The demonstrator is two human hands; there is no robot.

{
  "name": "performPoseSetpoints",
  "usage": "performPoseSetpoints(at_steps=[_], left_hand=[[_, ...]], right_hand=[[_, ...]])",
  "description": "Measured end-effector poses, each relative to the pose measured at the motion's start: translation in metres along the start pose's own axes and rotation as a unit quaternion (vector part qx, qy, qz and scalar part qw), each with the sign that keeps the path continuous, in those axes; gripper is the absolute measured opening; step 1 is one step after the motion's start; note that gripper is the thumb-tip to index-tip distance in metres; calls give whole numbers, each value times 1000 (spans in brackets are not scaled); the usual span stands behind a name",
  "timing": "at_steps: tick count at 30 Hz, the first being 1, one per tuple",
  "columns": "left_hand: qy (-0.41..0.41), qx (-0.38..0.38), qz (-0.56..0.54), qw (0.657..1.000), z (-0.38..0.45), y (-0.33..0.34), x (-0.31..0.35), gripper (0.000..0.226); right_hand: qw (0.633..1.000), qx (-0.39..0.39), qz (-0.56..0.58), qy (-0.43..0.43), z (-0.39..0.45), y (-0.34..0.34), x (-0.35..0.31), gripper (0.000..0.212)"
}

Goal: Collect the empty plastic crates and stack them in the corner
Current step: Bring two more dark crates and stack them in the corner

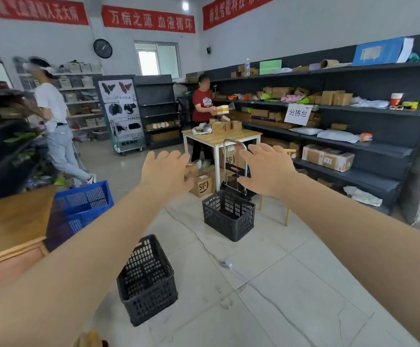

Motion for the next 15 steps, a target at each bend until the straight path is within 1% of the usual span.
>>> performPoseSetpoints(at_steps=[8,15], left_hand=[[-38,-20,25,999,102,104,-24,58],[-92,-36,57,993,174,175,-69,62]], right_hand=[[999,-2,19,-39,132,98,26,66],[994,19,73,-82,244,166,22,64]])
Point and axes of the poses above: each hand's wrist, its own z-axis towards the middle knuckle, its own y-axis out of the palm, x = y × z, the point moved 2 cm from there along z, towards the middle knuckle, and after that the axes turned 15 degrees about x, right-handed, at the moved point
